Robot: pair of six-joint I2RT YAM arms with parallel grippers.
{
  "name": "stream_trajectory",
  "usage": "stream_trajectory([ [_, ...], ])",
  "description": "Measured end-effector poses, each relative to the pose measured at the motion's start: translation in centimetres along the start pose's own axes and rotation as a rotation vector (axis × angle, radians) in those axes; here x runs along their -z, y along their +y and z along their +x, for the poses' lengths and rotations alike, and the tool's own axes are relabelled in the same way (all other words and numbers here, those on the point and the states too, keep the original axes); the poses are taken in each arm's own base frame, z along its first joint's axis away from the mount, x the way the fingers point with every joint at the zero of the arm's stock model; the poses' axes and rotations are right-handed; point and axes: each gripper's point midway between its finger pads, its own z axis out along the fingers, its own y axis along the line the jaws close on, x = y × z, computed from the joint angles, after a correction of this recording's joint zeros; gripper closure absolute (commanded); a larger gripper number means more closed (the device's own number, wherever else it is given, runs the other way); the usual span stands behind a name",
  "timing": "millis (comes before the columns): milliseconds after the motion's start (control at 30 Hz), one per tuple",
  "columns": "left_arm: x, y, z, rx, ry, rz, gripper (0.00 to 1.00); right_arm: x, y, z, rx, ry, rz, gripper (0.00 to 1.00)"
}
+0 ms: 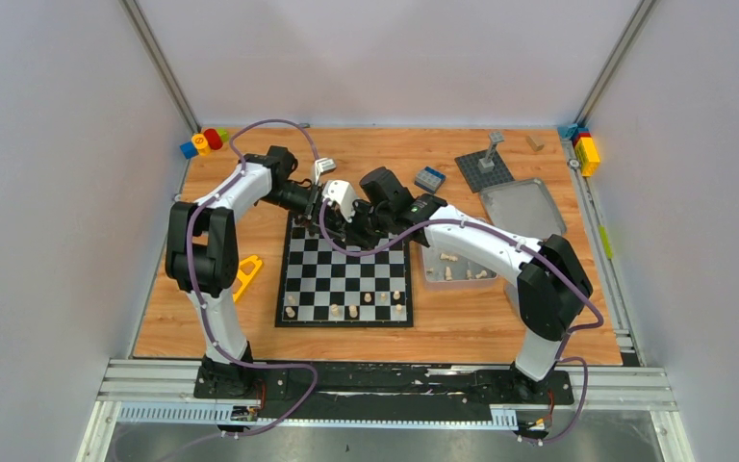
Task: Set up the chess pieces on the board
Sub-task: Place the chess piece on the chessboard.
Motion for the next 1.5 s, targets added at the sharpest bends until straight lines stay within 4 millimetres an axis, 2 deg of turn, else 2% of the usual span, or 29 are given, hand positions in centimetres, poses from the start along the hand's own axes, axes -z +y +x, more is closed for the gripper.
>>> stream_trajectory([
  [233,-0.1,0.2,-0.1,0.004,-0.001,0.008,0.57,0.0,0.0,0.0,-0.011,0.000,0.001,0.90],
  [633,-0.5,0.5,-0.1,0.020,0.001,0.027,0.60,0.0,0.0,0.0,-0.016,-0.002,0.002,0.90],
  [1133,-0.8,0.2,-0.4,0.012,-0.006,0.053,0.75,0.1,-0.7,0.1,-0.034,0.011,0.045,0.89],
  [1300,-0.8,0.2,-0.5,0.006,-0.009,0.052,0.86,0.1,-0.9,0.2,-0.041,0.017,0.058,0.82],
  [1500,-0.9,0.2,-0.5,0.002,-0.008,0.052,1.00,0.0,-1.1,0.1,-0.053,0.018,0.071,0.62],
])
